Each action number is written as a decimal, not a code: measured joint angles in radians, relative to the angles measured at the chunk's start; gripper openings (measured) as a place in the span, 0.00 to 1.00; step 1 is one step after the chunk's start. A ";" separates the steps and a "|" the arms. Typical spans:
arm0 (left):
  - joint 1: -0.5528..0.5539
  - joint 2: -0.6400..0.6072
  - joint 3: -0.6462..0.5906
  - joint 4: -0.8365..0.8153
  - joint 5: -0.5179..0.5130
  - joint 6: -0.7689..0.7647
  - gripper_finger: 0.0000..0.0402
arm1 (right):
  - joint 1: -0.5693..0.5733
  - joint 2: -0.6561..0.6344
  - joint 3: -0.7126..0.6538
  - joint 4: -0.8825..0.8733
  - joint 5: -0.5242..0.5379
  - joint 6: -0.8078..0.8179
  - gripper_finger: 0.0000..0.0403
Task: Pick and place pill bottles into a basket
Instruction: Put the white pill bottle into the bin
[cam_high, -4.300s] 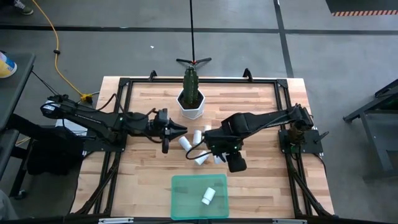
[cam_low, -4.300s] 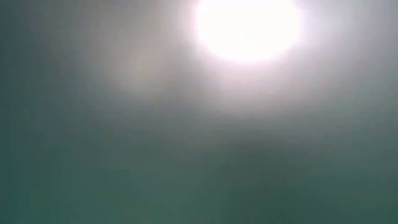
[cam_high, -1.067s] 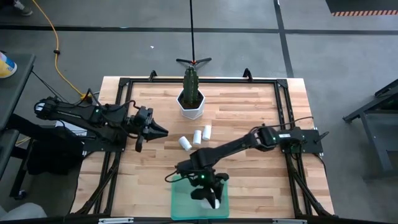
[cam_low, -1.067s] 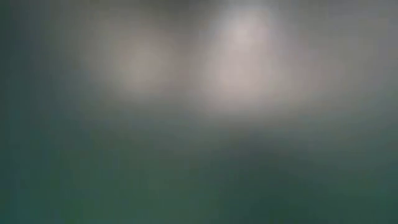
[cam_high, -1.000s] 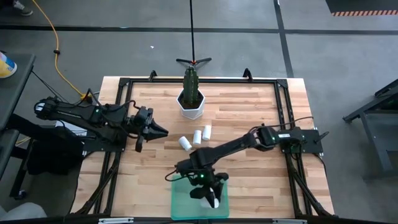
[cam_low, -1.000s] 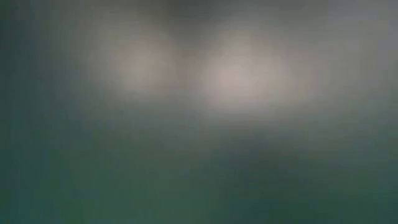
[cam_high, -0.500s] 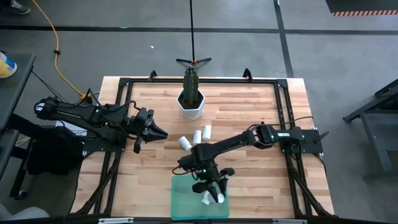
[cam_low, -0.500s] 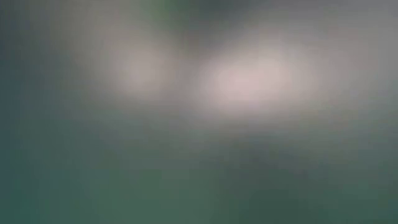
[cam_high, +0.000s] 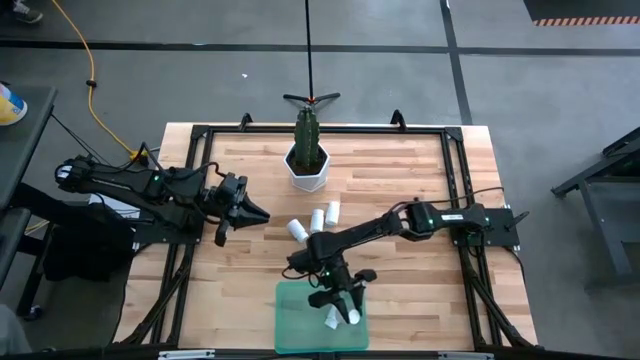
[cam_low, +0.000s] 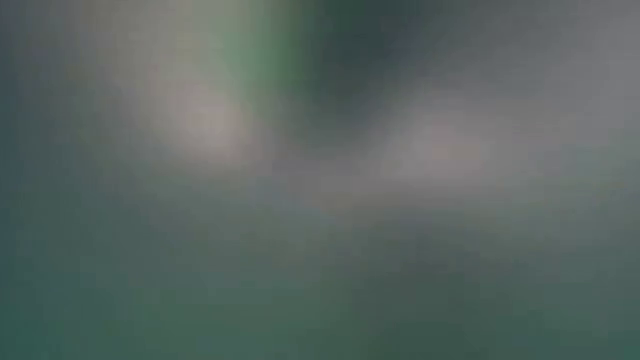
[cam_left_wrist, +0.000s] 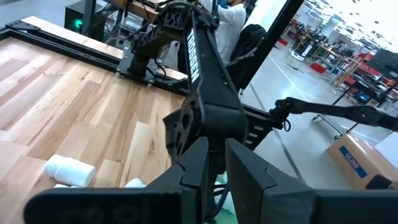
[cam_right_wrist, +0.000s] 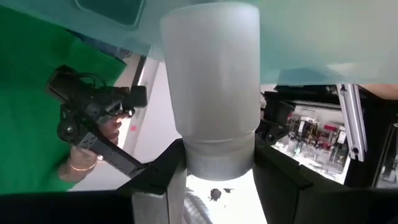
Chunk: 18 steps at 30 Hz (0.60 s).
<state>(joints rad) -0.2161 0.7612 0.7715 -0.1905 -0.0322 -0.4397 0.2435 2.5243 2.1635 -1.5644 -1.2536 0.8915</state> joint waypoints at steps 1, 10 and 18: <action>0.000 0.000 0.000 -0.001 0.001 0.000 0.22 | -0.002 0.004 0.000 -0.002 0.001 -0.001 0.35; 0.000 0.000 0.000 -0.026 0.020 -0.003 0.22 | -0.016 0.010 0.001 -0.010 0.002 -0.012 0.35; 0.000 0.000 0.000 -0.048 0.022 -0.003 0.22 | -0.021 -0.009 -0.001 -0.006 0.048 -0.028 0.35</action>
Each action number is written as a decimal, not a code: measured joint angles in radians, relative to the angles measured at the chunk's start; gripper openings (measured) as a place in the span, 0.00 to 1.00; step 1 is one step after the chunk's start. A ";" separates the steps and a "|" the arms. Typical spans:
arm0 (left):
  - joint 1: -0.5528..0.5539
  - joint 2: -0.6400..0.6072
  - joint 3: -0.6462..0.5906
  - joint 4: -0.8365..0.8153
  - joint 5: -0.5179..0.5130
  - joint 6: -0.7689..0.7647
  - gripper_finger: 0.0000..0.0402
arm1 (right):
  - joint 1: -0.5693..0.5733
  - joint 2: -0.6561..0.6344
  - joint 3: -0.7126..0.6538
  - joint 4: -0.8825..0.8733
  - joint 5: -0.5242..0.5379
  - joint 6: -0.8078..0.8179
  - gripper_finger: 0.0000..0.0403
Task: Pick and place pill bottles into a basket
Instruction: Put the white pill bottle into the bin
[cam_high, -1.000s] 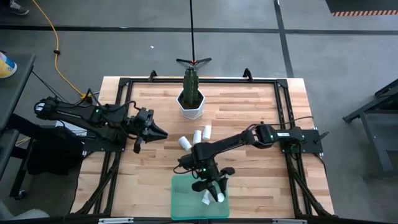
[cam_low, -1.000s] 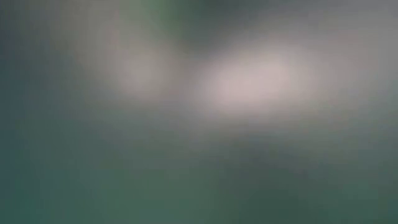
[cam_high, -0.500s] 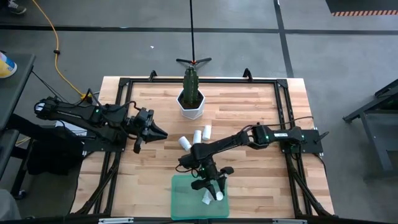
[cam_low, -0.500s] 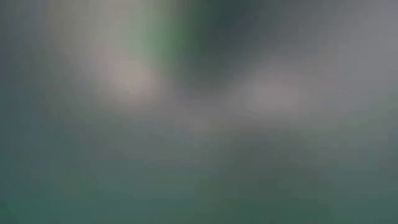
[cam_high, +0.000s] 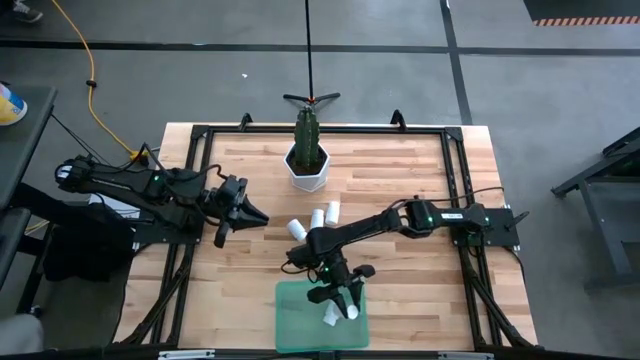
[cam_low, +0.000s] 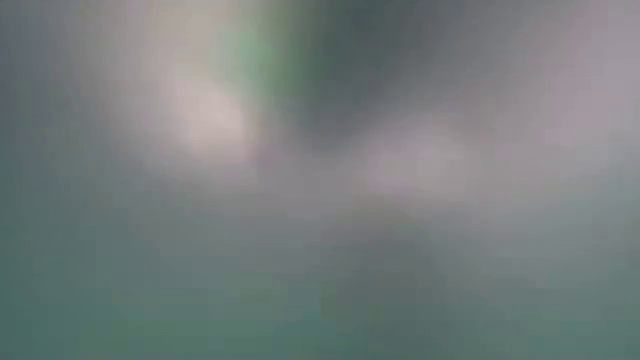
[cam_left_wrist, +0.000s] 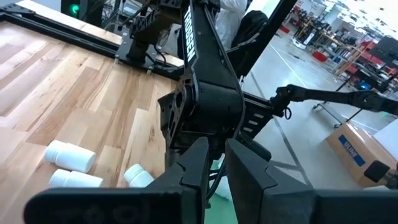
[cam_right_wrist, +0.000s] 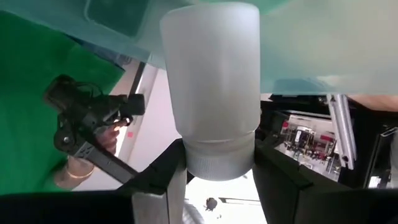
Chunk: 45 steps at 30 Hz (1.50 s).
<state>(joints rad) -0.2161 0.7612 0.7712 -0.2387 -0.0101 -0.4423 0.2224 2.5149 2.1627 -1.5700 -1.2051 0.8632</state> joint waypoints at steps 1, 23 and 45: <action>0.000 0.000 0.000 0.000 0.000 0.000 0.22 | 0.000 0.000 0.000 0.000 0.003 0.000 0.35; 0.000 0.000 0.000 -0.053 0.029 -0.008 0.22 | -0.063 -0.035 0.000 -0.001 0.035 -0.032 0.35; 0.000 0.000 0.000 -0.056 0.026 0.000 0.22 | -0.078 -0.035 -0.161 -0.002 -0.013 -0.083 0.35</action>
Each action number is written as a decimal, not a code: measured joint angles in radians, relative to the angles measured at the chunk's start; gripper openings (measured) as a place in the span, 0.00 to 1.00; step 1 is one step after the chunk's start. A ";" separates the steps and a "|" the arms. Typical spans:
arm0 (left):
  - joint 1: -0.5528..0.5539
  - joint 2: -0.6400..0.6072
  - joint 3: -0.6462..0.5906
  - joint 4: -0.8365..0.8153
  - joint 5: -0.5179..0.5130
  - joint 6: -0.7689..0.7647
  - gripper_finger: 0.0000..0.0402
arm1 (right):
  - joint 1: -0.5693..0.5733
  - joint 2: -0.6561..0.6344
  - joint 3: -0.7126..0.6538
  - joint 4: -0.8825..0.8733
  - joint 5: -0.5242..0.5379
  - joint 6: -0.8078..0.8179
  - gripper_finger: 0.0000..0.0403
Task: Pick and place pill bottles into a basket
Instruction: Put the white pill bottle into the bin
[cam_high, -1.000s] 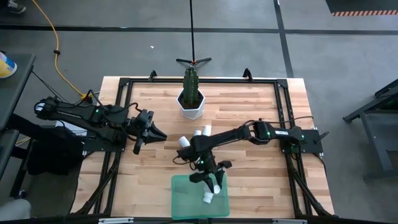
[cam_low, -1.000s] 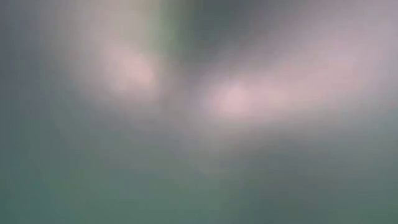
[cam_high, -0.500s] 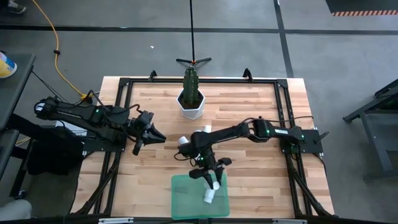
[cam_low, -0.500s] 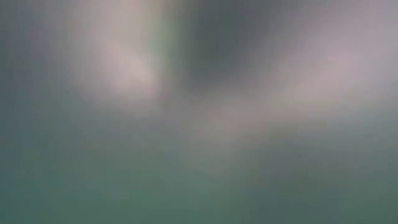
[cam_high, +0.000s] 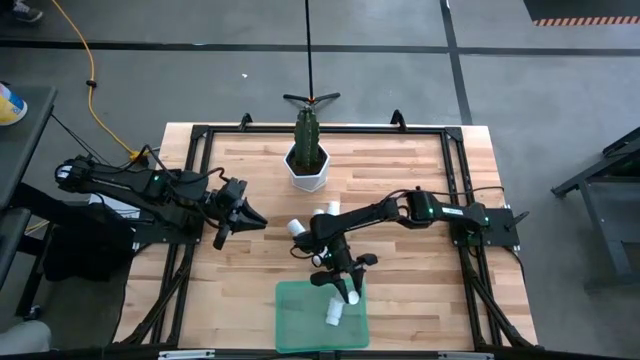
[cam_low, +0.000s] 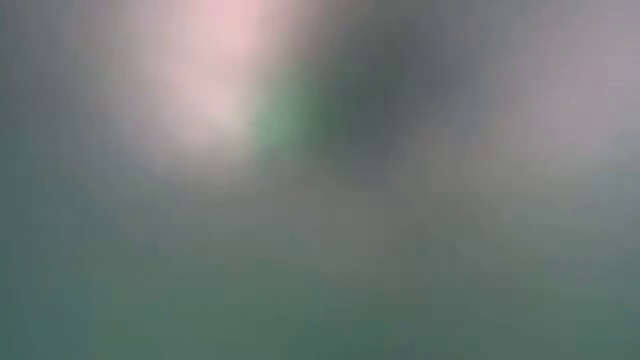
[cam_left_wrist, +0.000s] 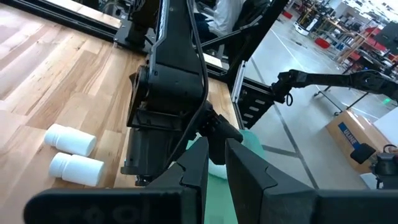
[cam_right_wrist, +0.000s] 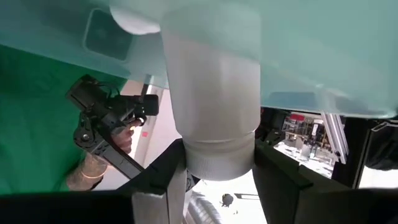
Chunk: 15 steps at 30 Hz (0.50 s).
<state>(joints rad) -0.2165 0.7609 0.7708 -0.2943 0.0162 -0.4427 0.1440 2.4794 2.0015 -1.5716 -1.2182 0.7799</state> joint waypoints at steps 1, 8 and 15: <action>0.000 0.000 0.000 0.000 0.000 0.000 0.22 | 0.000 0.000 -0.006 0.000 -0.001 -0.002 0.35; 0.000 0.000 0.000 0.000 0.000 0.000 0.22 | -0.004 0.000 -0.010 0.000 0.002 -0.004 0.35; 0.000 0.000 0.000 0.000 -0.001 0.000 0.22 | -0.013 0.000 -0.010 0.000 0.014 -0.009 0.35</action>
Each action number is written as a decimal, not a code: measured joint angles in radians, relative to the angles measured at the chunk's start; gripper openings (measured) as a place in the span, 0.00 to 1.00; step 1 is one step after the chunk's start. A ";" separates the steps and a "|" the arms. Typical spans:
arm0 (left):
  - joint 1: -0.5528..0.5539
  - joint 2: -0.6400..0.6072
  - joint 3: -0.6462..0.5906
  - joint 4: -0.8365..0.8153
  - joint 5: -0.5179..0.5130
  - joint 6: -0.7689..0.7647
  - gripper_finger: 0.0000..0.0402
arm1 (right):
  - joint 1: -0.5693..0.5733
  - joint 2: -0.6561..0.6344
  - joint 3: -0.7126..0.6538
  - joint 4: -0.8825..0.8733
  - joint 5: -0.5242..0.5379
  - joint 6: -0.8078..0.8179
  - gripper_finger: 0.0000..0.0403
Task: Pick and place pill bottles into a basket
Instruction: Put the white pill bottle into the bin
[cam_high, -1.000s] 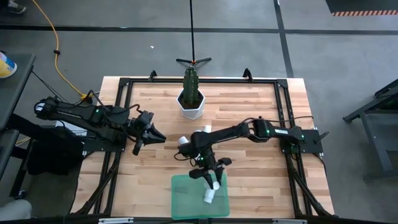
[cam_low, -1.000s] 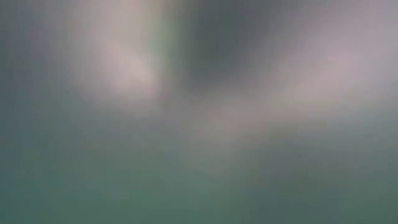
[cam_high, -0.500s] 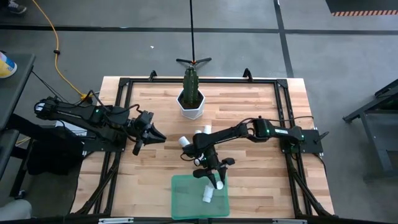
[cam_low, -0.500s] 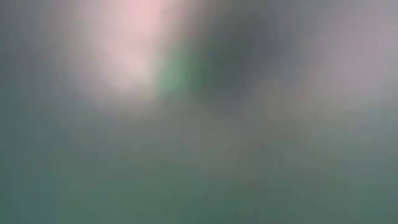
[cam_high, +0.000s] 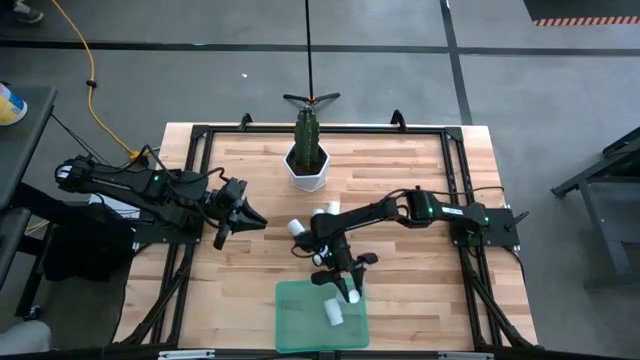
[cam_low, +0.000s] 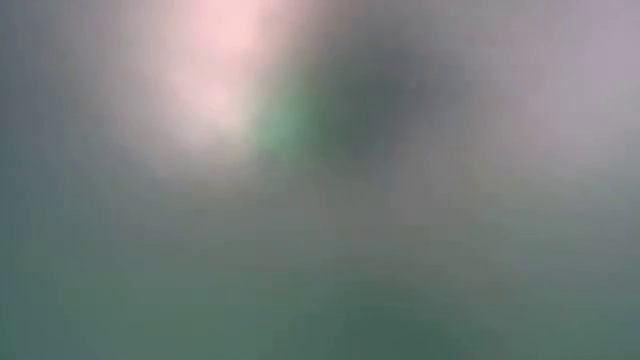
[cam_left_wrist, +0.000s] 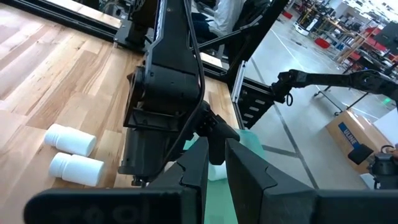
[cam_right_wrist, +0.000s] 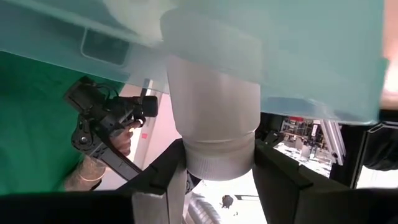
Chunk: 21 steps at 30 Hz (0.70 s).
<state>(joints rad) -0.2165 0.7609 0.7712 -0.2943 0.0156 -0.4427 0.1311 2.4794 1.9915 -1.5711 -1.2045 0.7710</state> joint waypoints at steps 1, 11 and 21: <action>0.000 0.000 0.000 0.000 0.000 0.000 0.22 | -0.001 0.000 0.000 0.000 0.004 -0.004 0.35; 0.000 0.000 0.000 0.000 0.000 0.000 0.22 | -0.002 0.000 0.000 0.000 0.054 -0.032 0.45; 0.000 0.000 0.000 0.000 -0.001 0.000 0.22 | -0.001 0.000 0.000 0.000 0.074 -0.057 0.62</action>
<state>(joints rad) -0.2165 0.7609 0.7709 -0.2943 0.0151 -0.4427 0.1299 2.4794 1.9915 -1.5711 -1.1300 0.7144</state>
